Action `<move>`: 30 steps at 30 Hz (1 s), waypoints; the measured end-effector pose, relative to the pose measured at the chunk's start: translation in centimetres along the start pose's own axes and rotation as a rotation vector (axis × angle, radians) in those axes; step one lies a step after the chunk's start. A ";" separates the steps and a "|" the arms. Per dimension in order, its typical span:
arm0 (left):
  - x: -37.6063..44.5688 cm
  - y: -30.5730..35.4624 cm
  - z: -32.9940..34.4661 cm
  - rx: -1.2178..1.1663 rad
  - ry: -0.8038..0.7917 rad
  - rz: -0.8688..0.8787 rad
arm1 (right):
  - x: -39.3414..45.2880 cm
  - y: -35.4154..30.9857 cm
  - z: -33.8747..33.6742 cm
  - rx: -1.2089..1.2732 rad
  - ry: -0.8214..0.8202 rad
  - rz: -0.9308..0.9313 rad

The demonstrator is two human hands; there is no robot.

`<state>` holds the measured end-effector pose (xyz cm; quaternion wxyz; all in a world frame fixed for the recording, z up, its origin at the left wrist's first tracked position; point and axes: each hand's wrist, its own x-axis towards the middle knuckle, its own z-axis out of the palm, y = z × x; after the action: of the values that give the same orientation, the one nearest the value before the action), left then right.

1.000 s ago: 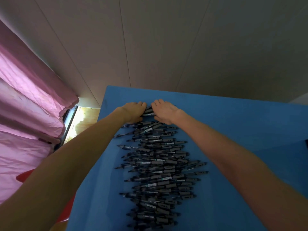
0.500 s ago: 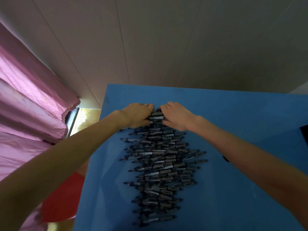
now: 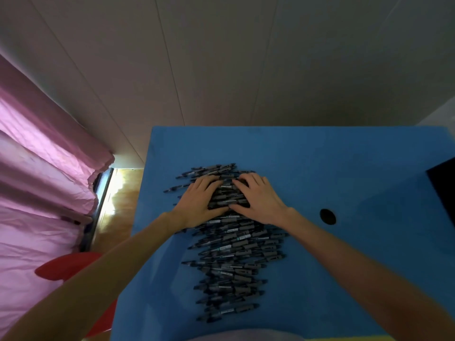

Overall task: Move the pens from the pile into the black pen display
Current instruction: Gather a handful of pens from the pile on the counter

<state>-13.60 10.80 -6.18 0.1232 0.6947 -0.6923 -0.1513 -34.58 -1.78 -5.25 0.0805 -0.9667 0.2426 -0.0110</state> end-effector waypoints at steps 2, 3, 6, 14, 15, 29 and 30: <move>-0.4 -0.1 0.3 -0.034 0.001 -0.027 | -0.1 -0.1 0.3 0.023 -0.015 0.009; -0.5 -0.2 0.3 -0.037 -0.002 -0.041 | -0.1 -0.1 0.3 0.034 -0.021 0.016; -1.0 -0.4 -0.1 -0.028 0.018 -0.048 | -0.1 -0.1 0.2 0.073 -0.018 0.038; -5.9 -1.4 0.4 -0.325 0.354 -0.524 | -3.6 0.2 1.5 0.482 0.312 0.691; -6.6 -1.3 0.7 -0.389 0.341 -0.583 | -4.1 0.0 1.6 0.537 0.316 0.776; -6.8 3.4 2.7 -0.506 0.389 -0.713 | -4.4 -3.4 2.5 0.485 0.311 0.836; -6.9 3.5 2.6 -0.497 0.393 -0.740 | -4.2 -3.1 2.5 0.463 0.306 0.827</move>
<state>-17.84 17.80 -7.00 0.3517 0.8592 -0.3054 -0.2118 -36.73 3.27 -7.12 0.2543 -0.7335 0.6059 -0.1737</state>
